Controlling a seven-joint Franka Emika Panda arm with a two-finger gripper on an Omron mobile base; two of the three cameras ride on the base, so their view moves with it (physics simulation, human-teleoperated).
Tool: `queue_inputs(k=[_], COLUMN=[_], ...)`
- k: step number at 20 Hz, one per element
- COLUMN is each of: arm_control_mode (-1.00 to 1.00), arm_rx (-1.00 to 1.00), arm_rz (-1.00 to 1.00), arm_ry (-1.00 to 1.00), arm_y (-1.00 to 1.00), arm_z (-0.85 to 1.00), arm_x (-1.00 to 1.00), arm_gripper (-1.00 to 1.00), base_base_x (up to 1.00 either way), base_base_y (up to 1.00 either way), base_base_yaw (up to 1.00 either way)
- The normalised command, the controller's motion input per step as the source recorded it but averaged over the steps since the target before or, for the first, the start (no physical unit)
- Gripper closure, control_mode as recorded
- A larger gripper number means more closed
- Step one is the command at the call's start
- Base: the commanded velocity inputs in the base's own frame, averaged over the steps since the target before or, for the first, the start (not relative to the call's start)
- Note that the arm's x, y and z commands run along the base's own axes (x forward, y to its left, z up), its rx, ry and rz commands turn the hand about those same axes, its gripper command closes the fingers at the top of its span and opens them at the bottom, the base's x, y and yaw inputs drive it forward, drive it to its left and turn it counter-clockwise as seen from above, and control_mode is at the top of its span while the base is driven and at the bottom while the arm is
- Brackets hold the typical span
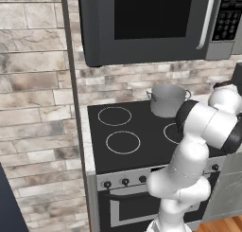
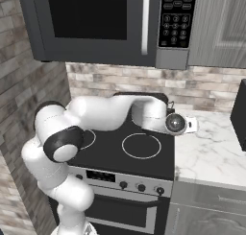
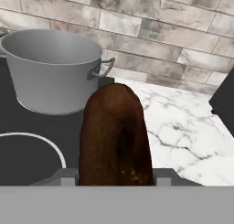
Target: Turn on the burner for the pot on the stove. Wait thirty seconds for the pot to heat up. Then add the sweet potato to the pot.
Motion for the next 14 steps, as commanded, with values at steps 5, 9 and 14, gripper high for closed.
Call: queue_inputs(k=[5,9,14], arm_control_mode=[-1.00,-1.00,-1.00], arm_rx=[-0.14,-0.15,-0.11], arm_rz=[0.03,0.03,0.00], arm_ry=[0.03,0.05,0.05], arm_y=[0.70,0.56,0.45], arm_z=[0.74,0.73,0.55], arm_x=[-0.07,-0.09,-0.02], arm_gripper=[1.00,1.00,1.00], base_base_x=[0.00,0.00,0.00], base_base_y=[0.00,0.00,0.00], base_base_yaw=[0.00,0.00,0.00])
